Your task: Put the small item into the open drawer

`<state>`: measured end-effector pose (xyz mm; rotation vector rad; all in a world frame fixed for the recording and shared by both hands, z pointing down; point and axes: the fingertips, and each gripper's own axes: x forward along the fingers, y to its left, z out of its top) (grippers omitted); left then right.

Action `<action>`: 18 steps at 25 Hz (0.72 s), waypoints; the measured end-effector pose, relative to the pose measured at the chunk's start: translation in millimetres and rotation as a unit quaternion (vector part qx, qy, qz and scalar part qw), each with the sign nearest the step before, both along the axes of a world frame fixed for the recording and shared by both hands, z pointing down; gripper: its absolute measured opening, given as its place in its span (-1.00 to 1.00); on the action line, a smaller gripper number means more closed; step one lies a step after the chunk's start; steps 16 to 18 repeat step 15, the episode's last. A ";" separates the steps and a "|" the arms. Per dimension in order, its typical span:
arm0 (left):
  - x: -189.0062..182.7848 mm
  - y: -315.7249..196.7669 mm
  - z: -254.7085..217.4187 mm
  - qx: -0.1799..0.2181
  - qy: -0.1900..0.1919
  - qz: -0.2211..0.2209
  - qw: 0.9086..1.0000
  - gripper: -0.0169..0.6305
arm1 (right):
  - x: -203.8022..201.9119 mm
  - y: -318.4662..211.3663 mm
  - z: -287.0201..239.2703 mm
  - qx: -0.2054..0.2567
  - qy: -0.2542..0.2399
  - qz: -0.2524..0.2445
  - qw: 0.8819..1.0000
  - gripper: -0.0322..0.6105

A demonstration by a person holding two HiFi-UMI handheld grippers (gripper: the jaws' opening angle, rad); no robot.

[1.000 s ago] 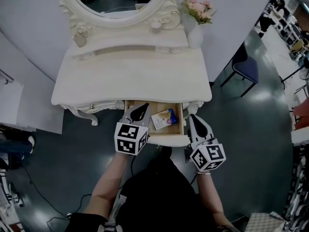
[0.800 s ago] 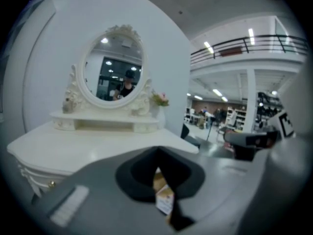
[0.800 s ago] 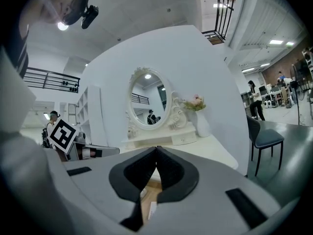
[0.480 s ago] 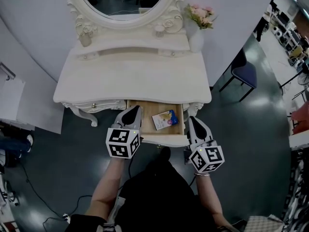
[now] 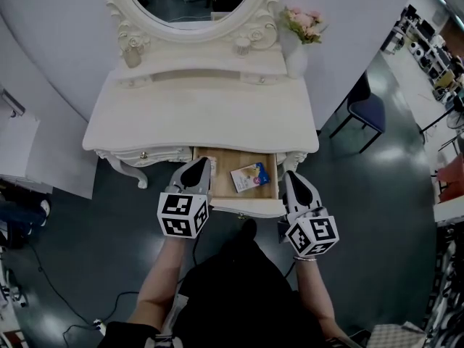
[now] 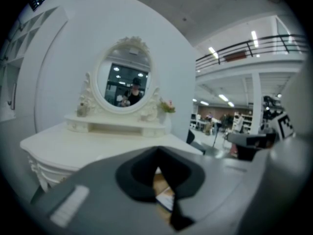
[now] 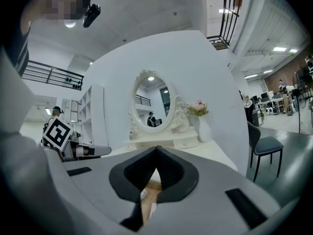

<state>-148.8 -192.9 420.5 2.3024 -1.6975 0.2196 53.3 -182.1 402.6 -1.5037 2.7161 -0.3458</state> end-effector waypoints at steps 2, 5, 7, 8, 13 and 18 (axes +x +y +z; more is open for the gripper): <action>-1.0 2.5 -0.6 0.000 0.002 0.000 1.000 -0.93 | -2.4 1.7 -0.9 0.000 0.001 -0.001 1.000 -0.89; -3.2 4.8 -0.3 0.001 0.002 0.000 1.000 -0.93 | -4.6 3.1 -0.3 -0.001 0.003 0.000 1.000 -0.89; -4.4 6.3 0.3 0.000 0.002 -0.001 1.000 -0.93 | -4.7 4.4 -0.1 -0.001 0.003 0.001 1.000 -0.89; -4.8 7.2 0.3 0.000 0.002 -0.001 1.000 -0.93 | -4.7 5.2 -0.6 0.000 0.002 0.001 1.000 -0.89; -8.1 9.9 -1.3 0.003 0.003 -0.002 1.000 -0.93 | -7.1 7.4 -2.7 0.003 0.001 0.000 1.000 -0.89; -9.8 10.3 -2.3 0.005 0.004 -0.002 1.000 -0.93 | -9.4 8.0 -3.5 0.005 0.000 0.000 1.000 -0.89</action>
